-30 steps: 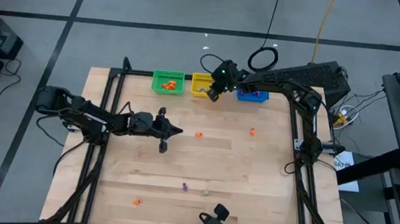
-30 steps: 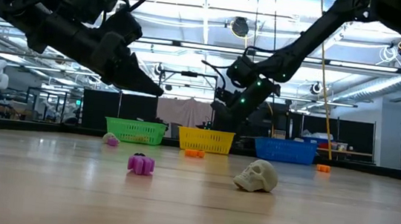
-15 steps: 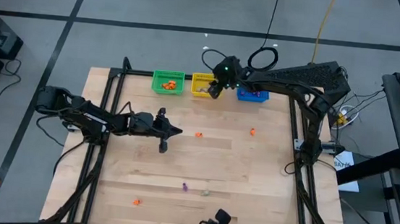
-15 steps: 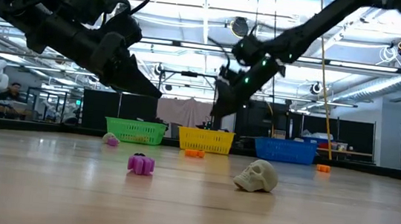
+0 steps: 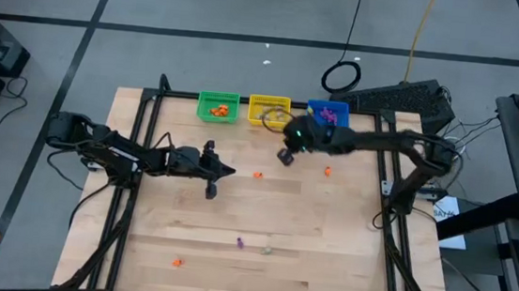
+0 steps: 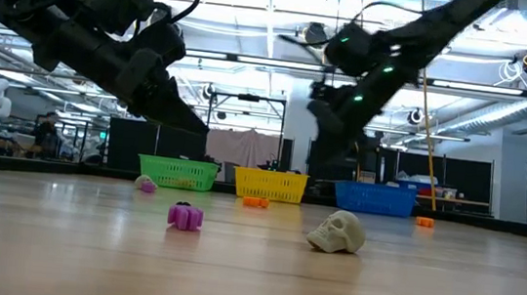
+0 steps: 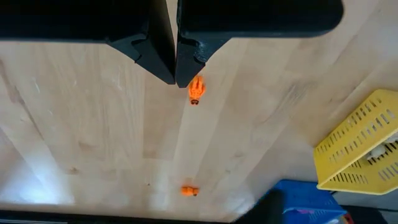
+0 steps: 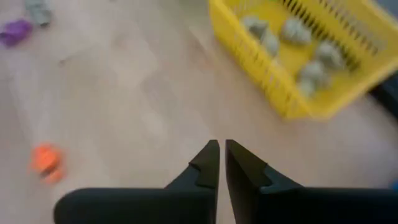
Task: Sort Halloween decoration
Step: Put the orange skeleton toy into the green bin
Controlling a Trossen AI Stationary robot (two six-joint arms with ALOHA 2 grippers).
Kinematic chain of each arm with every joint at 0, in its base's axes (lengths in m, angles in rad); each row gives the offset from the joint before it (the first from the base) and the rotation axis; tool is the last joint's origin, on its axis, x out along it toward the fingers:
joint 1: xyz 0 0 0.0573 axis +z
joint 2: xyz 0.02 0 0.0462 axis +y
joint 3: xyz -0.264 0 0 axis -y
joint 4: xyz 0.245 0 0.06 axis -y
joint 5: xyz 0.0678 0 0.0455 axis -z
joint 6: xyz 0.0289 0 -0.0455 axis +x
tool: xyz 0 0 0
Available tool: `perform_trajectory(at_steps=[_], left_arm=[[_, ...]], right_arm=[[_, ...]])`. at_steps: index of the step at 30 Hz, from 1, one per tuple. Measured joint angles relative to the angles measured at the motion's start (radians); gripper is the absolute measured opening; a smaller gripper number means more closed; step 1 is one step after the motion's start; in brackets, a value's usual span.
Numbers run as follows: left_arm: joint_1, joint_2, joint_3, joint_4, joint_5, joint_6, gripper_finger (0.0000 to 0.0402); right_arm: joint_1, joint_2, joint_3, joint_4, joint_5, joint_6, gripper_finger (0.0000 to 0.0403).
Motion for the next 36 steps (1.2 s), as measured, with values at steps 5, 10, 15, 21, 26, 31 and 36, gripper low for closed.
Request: perform_trajectory(at_steps=[5,10,15,21,26,31,36], left_arm=[[0.0,0.0,0.0,-0.022,0.0,0.018,0.0012],[0.0,0.0,0.0,-0.02,0.0,0.018,0.0012],[0.0,0.0,0.0,-0.018,0.0,0.017,0.0012],[0.0,0.0,0.0,-0.015,0.0,0.008,0.0012],[-0.001,0.0,0.0,-0.018,0.0,-0.008,0.0012],[-0.001,0.0,0.0,-0.02,0.0,-0.008,0.0012],[-0.001,0.0,0.0,-0.039,-0.003,-0.01,0.0012]], right_arm=[[0.114,-0.166,-0.194,-0.022,0.15,0.194,0.0025],[0.194,-0.303,-0.331,-0.139,0.263,0.435,0.0044],[0.261,-0.346,-0.415,-0.224,0.376,0.613,0.0094],[0.278,-0.331,-0.462,-0.234,0.394,0.735,0.0145],[0.277,-0.299,-0.483,-0.24,0.393,0.808,0.015],[0.278,-0.248,-0.485,-0.24,0.391,0.85,0.0129],[0.285,-0.202,-0.481,-0.216,0.398,0.85,0.0088]])
